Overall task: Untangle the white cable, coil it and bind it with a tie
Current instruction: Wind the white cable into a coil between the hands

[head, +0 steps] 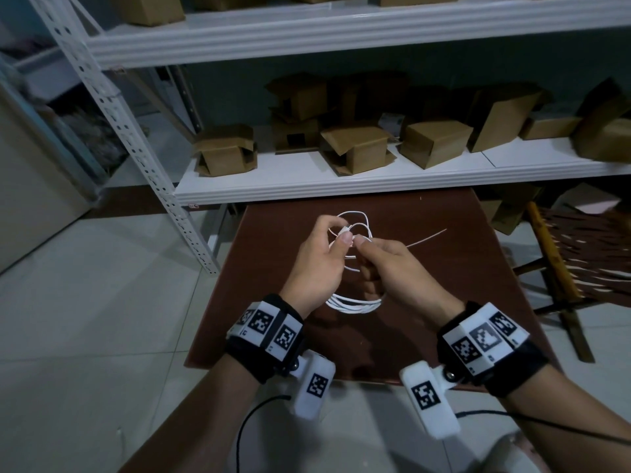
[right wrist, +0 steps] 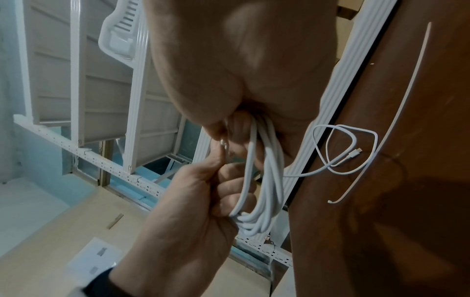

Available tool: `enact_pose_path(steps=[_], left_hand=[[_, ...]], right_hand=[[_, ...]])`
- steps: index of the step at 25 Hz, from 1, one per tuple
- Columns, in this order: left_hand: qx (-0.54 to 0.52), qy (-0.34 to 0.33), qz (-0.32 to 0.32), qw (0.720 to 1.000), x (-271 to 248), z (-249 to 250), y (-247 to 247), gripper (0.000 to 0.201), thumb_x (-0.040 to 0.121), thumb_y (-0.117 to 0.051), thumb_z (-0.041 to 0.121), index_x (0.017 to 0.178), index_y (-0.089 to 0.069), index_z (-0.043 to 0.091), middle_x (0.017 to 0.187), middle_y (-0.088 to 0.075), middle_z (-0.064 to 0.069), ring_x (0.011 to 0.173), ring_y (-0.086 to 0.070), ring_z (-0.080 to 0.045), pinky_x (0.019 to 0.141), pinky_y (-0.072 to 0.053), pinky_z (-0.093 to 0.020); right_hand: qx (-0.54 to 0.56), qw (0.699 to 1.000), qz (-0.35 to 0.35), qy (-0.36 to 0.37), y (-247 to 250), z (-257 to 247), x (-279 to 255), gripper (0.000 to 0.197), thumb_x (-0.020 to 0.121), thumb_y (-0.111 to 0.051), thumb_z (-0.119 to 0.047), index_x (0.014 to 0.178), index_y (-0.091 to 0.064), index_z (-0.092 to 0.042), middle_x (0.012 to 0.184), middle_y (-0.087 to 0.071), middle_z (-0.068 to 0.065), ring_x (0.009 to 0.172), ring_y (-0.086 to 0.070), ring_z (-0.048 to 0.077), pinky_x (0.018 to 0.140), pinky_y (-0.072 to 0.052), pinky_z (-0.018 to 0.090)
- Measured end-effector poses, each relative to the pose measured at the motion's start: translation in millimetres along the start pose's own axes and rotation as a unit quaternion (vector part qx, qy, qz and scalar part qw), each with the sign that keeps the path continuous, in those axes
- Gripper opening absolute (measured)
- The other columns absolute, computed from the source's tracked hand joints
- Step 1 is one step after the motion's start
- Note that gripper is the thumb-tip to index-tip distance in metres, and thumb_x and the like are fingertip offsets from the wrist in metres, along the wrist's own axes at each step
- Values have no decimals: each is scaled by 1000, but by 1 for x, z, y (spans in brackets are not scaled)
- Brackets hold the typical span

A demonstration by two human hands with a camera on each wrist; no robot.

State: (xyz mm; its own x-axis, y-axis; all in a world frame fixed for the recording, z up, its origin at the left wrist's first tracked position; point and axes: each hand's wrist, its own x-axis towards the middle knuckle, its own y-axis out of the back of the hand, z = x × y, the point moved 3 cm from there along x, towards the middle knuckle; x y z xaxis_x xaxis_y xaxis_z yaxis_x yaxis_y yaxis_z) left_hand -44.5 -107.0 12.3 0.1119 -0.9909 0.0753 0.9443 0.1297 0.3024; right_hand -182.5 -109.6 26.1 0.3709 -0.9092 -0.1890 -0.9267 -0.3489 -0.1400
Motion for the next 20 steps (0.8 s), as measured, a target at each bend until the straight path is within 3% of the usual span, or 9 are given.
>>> enact_pose_path(steps=[2,4,8,10,12,14,17,18,20], left_hand=[[14,-23,-13,1000,0,3,-1,23,106,-47,39,100,-66,27,52,-43,4,47,-45,-2,52,-34,-33],[35,-28,-16,999,1,3,-1,32,105,-47,40,84,-66,24,49,-48,11,47,-44,-3,58,-36,-37],[94,-37,5,995,-1,6,-1,40,109,-45,37,75,-58,22,54,-51,10,50,-50,-13,58,-43,-40],[114,-38,13,993,-1,5,-1,40,109,-41,40,75,-55,23,59,-53,7,55,-56,-21,58,-51,-46],[124,-30,14,992,-1,2,-1,39,106,-36,48,80,-54,25,76,-61,4,73,-66,-27,70,-58,-49],[176,-5,0,984,-1,3,-2,37,109,-34,47,83,-53,27,106,-54,-2,103,-55,-25,91,-48,-39],[289,3,42,956,-7,13,1,35,111,-35,39,86,-54,24,119,-32,1,108,-29,-17,93,-28,-33],[266,-17,47,963,-5,12,1,36,111,-37,38,88,-58,20,119,-38,0,106,-34,-17,92,-30,-34],[79,-55,18,995,-4,10,0,39,109,-39,37,93,-66,13,105,-61,-4,95,-55,-19,87,-44,-38]], right_hand=[[22,1000,3,-1,1,-1,0,49,110,-48,-25,62,-46,-19,52,-30,-1,40,-23,9,40,-26,20],[21,1000,7,10,3,0,2,45,110,-49,-24,66,-43,-16,51,-31,-2,39,-23,8,40,-25,20],[1,1000,8,27,4,-1,2,38,111,-48,-24,77,-56,-7,48,-32,-5,37,-25,6,39,-25,19],[-14,999,1,37,2,-2,0,47,111,-47,-26,67,-60,-18,48,-33,-5,37,-27,7,40,-26,21],[-26,999,-2,47,0,-2,-2,58,111,-47,-28,54,-55,-25,48,-32,-5,38,-26,10,41,-27,23],[-45,998,0,52,0,-1,-3,60,111,-47,-29,52,-54,-27,48,-32,-4,39,-26,12,43,-27,25],[-71,995,11,68,2,-3,-4,49,111,-49,-29,63,-54,-23,52,-33,-2,43,-28,13,45,-27,26],[-70,995,10,72,2,-5,-5,46,111,-49,-29,66,-52,-21,53,-33,-2,43,-28,12,45,-26,26],[-51,995,1,91,0,-12,-9,41,111,-49,-25,71,-52,-17,52,-39,-7,42,-33,7,43,-28,22]])
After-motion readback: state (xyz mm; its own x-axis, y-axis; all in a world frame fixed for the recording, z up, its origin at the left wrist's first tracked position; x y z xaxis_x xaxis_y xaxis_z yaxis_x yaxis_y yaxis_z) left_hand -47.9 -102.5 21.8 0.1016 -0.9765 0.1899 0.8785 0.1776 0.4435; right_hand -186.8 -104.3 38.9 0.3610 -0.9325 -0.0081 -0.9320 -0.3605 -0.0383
